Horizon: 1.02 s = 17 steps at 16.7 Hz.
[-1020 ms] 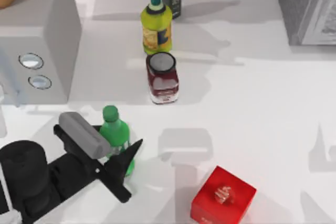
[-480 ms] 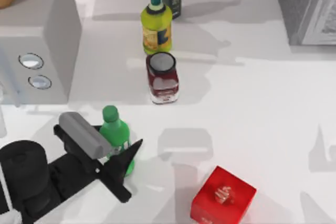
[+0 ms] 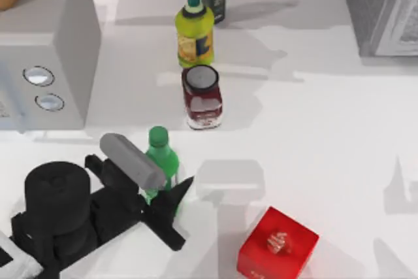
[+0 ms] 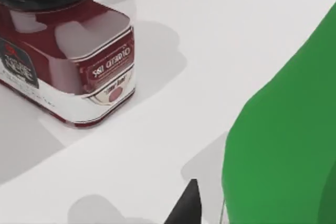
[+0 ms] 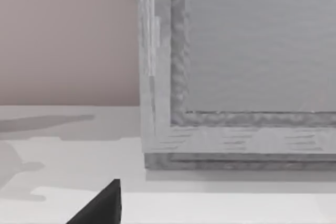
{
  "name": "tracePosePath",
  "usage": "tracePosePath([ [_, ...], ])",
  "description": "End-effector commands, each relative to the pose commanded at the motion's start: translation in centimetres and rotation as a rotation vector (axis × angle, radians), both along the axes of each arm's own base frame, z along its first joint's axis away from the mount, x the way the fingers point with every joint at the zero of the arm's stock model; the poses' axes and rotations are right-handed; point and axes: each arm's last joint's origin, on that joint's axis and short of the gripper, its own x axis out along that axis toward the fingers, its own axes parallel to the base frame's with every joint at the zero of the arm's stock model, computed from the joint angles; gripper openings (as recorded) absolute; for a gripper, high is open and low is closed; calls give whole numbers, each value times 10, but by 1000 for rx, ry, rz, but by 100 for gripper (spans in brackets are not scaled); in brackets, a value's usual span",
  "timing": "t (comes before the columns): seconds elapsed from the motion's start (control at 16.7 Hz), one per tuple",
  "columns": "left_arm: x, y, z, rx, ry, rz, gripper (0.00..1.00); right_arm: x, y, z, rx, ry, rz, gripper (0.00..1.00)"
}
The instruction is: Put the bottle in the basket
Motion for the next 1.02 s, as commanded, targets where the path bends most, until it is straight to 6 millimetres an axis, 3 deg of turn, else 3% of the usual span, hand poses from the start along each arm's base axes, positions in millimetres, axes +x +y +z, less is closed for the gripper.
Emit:
tracePosePath([
  [0.3,-6,-35,61,10,-7,-20,0,0,0,0,0,0,0,100],
  [0.54,-39,-41,136,-8,-36,-35,0,0,0,0,0,0,0,100],
  [0.78,-93,-4,204,-36,-72,-41,0,0,0,0,0,0,0,100],
  [1.02,-145,69,236,-56,-95,-37,0,0,0,0,0,0,0,100],
])
